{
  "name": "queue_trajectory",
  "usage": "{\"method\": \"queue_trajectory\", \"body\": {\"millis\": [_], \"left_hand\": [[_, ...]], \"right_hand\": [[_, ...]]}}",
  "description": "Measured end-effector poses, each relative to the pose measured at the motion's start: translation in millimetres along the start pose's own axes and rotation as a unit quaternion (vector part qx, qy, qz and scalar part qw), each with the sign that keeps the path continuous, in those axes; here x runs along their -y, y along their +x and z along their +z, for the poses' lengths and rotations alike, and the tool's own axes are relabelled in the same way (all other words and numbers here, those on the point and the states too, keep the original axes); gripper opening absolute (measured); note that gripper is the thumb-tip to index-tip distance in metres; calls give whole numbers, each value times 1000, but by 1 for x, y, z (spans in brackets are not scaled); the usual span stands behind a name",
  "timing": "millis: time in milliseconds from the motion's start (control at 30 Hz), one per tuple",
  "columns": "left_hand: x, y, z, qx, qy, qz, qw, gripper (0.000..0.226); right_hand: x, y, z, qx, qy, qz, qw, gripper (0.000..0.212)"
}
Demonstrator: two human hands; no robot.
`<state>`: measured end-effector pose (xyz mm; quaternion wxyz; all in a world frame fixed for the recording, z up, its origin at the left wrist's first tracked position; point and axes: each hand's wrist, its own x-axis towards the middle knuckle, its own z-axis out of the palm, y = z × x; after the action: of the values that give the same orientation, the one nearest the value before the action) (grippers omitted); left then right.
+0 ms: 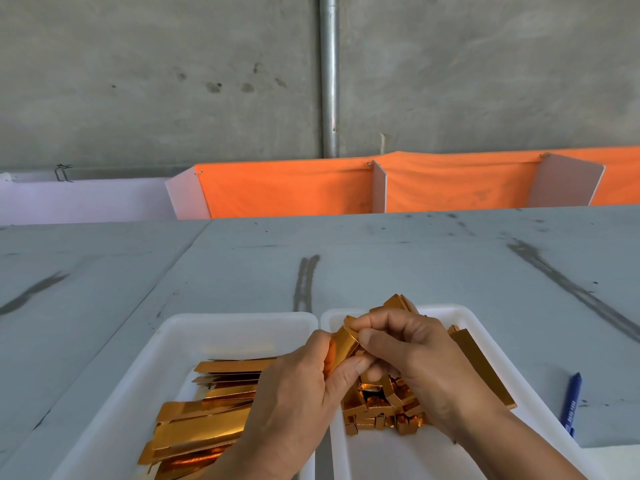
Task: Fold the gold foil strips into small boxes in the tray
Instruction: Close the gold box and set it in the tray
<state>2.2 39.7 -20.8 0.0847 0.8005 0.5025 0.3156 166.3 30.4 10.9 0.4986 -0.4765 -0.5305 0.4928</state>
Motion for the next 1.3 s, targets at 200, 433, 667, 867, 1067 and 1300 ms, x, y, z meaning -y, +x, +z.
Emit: {"method": "queue_trajectory", "body": {"millis": [200, 433, 667, 867, 1067, 1300], "left_hand": [[-1, 0, -2, -3, 33, -2, 999, 49], [-1, 1, -1, -1, 64, -12, 998, 50], [-1, 2, 1, -10, 87, -23, 996, 53], [1, 2, 5, -2, 116, -12, 993, 50], [0, 3, 4, -3, 124, -19, 992, 48], [-1, 1, -4, -7, 42, 1, 999, 50]], "right_hand": [[1, -1, 0, -8, -17, -18, 1000, 6], [-2, -7, 3, -23, -117, -110, 987, 18], [-5, -5, 10, -30, -91, -89, 991, 12], [-7, -3, 13, -60, -90, -84, 991, 14], [-8, -3, 12, -48, -67, -66, 994, 11], [-8, -1, 13, -58, -43, -58, 996, 16]]}}
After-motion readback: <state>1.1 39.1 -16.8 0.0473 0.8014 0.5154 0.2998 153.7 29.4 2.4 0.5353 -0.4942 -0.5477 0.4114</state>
